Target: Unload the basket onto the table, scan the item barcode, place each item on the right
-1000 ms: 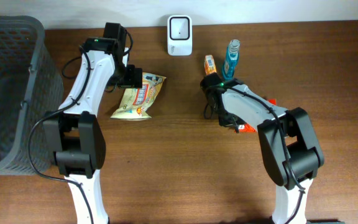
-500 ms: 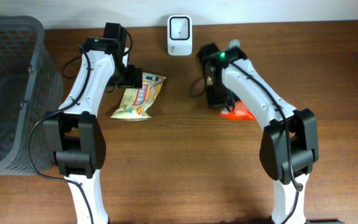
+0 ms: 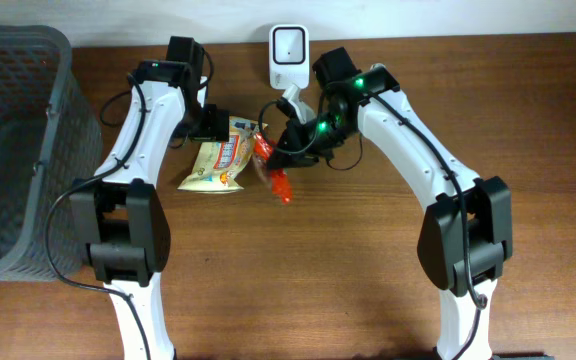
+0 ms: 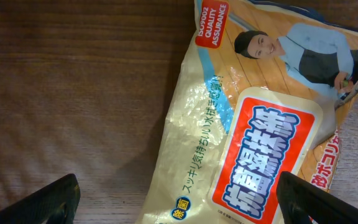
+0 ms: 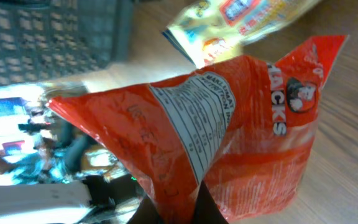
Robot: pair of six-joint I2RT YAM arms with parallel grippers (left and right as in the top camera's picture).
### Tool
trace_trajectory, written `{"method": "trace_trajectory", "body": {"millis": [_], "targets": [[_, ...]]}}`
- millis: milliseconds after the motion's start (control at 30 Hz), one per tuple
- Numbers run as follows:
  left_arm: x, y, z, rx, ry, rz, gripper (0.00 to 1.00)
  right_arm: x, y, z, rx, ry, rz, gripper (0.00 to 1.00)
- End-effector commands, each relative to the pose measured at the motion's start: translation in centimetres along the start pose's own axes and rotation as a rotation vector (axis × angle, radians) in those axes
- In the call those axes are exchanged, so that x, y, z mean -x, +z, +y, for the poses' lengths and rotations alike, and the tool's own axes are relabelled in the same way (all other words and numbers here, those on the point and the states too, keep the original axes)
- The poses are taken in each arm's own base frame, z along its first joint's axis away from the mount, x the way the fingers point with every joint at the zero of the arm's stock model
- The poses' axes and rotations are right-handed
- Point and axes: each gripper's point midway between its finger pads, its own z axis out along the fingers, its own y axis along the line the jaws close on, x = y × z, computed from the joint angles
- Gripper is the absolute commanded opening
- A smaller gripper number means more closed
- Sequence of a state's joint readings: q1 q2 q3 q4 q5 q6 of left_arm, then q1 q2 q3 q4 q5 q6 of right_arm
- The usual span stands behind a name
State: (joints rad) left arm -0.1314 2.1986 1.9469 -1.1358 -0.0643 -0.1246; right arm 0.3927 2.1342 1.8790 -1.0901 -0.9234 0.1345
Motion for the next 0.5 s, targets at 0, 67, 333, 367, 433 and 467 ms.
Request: {"method": "trace_trajectory", "body": {"millis": [0,67,333,367,433,467], "targets": [[0.4,-0.2,0.3,0.007,0.001,-0.01,0.99,-0.6,0.7,0.3,0.109,0.139,0.02,0.04],[0.4,-0.2,0.3,0.007,0.001,-0.01,0.99,-0.7,0.9,-1.1,0.107,0.212,0.015,0.04],[0.4,-0.2,0.3,0.007,0.001,-0.01,0.99,-2.5,-3.0,-14.1,-0.266,0.508,-0.094,0.21],[0.4,-0.2,0.3,0.007,0.001,-0.01,0.99,-2.9,-4.0,-15.4,-0.322,0.537,-0.102,0.21],[0.4,-0.2,0.3,0.007,0.001,-0.01,0.99,-3.5,-5.6,-17.1,-0.381,0.572,-0.109,0.27],[0.4,-0.2,0.3,0.007,0.001,-0.01,0.99,-4.1,-6.5,-18.0,-0.421,0.595,-0.111,0.33]]}}
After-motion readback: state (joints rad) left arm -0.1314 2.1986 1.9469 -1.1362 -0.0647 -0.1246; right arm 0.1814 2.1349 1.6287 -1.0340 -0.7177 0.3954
